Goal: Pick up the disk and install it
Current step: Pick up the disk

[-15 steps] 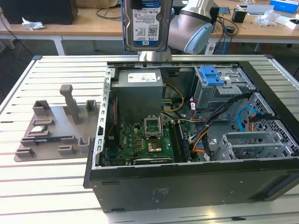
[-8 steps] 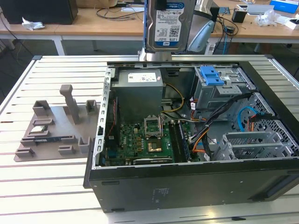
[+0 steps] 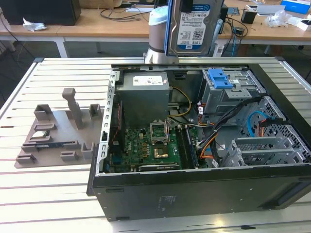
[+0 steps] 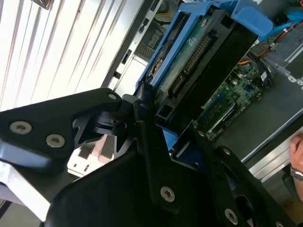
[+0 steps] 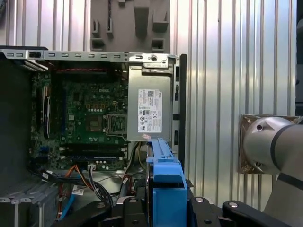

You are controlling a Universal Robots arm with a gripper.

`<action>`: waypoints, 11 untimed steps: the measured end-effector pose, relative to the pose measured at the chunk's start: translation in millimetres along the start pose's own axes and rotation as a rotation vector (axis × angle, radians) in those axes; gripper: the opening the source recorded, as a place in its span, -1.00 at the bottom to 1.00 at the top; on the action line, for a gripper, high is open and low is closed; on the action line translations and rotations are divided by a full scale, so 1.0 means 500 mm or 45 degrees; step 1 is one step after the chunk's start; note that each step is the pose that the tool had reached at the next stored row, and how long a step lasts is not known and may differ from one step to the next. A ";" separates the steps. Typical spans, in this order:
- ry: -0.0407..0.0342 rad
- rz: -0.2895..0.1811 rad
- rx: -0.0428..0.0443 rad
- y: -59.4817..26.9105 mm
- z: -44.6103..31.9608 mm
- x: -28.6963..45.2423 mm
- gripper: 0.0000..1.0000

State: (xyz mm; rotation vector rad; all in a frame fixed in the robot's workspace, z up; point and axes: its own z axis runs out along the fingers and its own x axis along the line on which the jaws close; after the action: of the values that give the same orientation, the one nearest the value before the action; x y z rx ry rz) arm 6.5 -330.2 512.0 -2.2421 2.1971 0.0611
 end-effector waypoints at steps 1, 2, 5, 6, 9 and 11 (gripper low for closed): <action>0.0000 0.000 0.000 -0.006 0.000 0.004 -0.26; 0.0000 0.000 -0.001 -0.010 0.000 0.006 -0.26; 0.0000 0.000 -0.002 -0.028 0.000 0.017 -0.26; 0.0000 0.000 -0.002 -0.035 0.000 0.022 -0.26; -0.0001 0.000 -0.005 -0.065 0.001 0.039 -0.26; -0.0001 0.000 -0.006 -0.071 0.000 0.050 -0.26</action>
State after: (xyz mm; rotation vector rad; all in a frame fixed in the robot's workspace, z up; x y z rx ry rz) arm 42.5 -354.4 510.2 -2.2441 2.1993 0.0660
